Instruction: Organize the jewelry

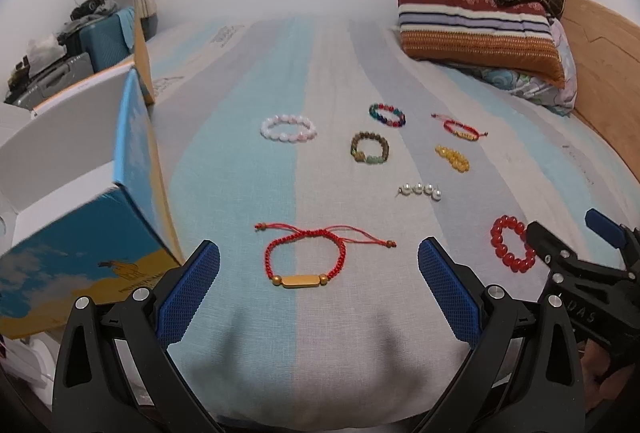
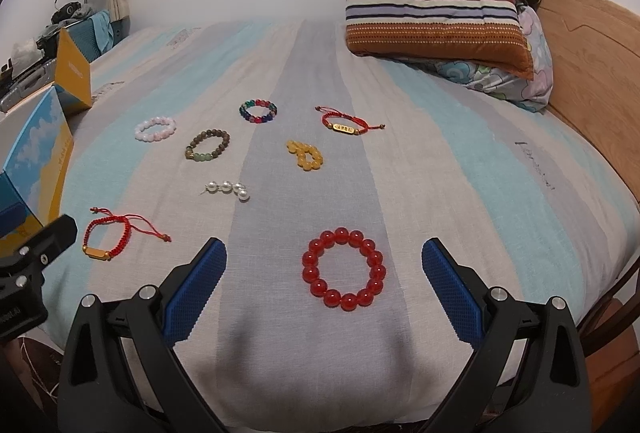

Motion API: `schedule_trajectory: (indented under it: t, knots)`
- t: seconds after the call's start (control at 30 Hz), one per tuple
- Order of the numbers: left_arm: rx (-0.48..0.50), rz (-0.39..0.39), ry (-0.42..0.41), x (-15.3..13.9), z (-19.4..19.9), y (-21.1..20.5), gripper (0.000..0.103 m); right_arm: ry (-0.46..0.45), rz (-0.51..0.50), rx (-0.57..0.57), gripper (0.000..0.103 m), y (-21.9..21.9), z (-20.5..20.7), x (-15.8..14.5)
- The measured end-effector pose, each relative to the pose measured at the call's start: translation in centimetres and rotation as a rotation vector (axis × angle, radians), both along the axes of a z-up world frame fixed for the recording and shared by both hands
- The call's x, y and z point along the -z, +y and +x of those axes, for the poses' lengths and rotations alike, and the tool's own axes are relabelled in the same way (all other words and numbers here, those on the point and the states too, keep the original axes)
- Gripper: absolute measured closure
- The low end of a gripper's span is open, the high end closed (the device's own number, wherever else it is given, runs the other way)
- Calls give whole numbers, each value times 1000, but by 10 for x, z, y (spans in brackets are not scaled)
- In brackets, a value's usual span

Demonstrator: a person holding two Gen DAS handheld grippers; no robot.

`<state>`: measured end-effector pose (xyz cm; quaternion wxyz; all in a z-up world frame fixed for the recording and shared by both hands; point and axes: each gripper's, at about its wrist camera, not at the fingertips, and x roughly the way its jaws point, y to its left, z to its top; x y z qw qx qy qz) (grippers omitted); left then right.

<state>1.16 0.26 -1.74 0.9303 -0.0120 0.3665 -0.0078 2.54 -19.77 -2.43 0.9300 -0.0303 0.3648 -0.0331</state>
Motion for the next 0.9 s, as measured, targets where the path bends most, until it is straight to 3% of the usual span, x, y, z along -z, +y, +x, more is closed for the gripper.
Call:
schedule_trajectory:
  t: [0.47, 0.73, 0.9]
  knots:
    - [-8, -7, 78, 41, 44, -1, 6, 159, 36, 34, 9, -27, 46, 52]
    - [2, 32, 141, 69, 63, -7, 6, 225, 57, 49, 9, -28, 61, 71]
    - [-3, 59, 145, 79, 70, -9, 5, 254, 78, 45, 17, -28, 67, 80]
